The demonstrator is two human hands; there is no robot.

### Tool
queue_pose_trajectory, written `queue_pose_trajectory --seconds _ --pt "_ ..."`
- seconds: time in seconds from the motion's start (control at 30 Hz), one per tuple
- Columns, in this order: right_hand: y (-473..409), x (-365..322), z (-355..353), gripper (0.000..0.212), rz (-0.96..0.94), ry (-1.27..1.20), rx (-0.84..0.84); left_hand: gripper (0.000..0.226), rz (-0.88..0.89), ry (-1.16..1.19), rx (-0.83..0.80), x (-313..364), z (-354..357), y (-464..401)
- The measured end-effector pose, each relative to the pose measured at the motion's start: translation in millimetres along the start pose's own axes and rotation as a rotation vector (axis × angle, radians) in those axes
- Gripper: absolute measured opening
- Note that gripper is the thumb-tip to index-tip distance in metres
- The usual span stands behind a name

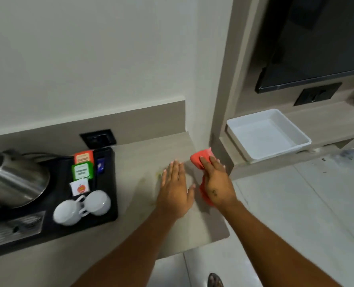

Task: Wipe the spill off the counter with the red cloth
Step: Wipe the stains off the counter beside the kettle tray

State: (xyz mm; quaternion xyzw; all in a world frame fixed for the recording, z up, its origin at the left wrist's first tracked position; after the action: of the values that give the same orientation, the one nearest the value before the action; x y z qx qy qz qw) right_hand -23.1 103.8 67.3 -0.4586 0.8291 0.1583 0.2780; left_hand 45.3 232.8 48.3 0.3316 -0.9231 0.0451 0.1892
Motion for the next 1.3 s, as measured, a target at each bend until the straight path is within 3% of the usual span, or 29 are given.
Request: queue_pose_trajectory --seconds 0.17,0.3,0.6,0.8,1.0,1.13,1.23,1.3 --pt "79.3 2.2 78.9 0.068 0.151 -0.046 -0.037 0.078 -0.113 -0.107 -0.083 -104.3 43.6 115.9" --pt "102.5 26.6 109.3 0.058 0.288 0.138 -0.058 0.098 -0.169 -0.157 -0.116 -155.6 56.7 149.0" --pt "43.5 19.4 125.4 0.049 0.195 0.138 0.016 0.102 -0.194 -0.184 -0.066 -166.8 54.2 149.0" --pt "75.5 29.8 134.7 0.048 0.125 0.144 -0.015 0.102 -0.223 -0.187 -0.119 -168.7 56.6 149.7" --pt "-46.4 25.9 128.6 0.042 0.145 0.136 -0.005 0.1 -0.21 -0.163 -0.101 -169.1 58.4 149.0" --pt "-35.5 24.3 138.5 0.049 -0.005 0.176 -0.075 0.099 -0.206 -0.14 -0.09 -169.6 57.9 148.7" --pt "-49.1 45.1 124.4 0.055 0.042 0.173 -0.075 0.099 -0.211 -0.174 -0.101 -169.9 59.1 148.0" --pt "-89.6 43.1 120.6 0.046 0.081 0.149 -0.041 0.101 -0.203 -0.194 -0.105 -170.2 59.5 147.2"
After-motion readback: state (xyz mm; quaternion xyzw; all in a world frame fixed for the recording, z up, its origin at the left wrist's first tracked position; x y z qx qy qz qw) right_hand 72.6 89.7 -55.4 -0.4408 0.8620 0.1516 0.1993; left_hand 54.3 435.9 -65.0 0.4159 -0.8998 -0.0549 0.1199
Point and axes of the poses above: each hand's wrist, its own y-axis away from the middle knuckle, its own z-axis out of the palm, x = y × z, the point moved 7 cm from there along -y, towards the middle knuckle, and after that the axes turned 5 degrees about -x, right-handed, at the moved point
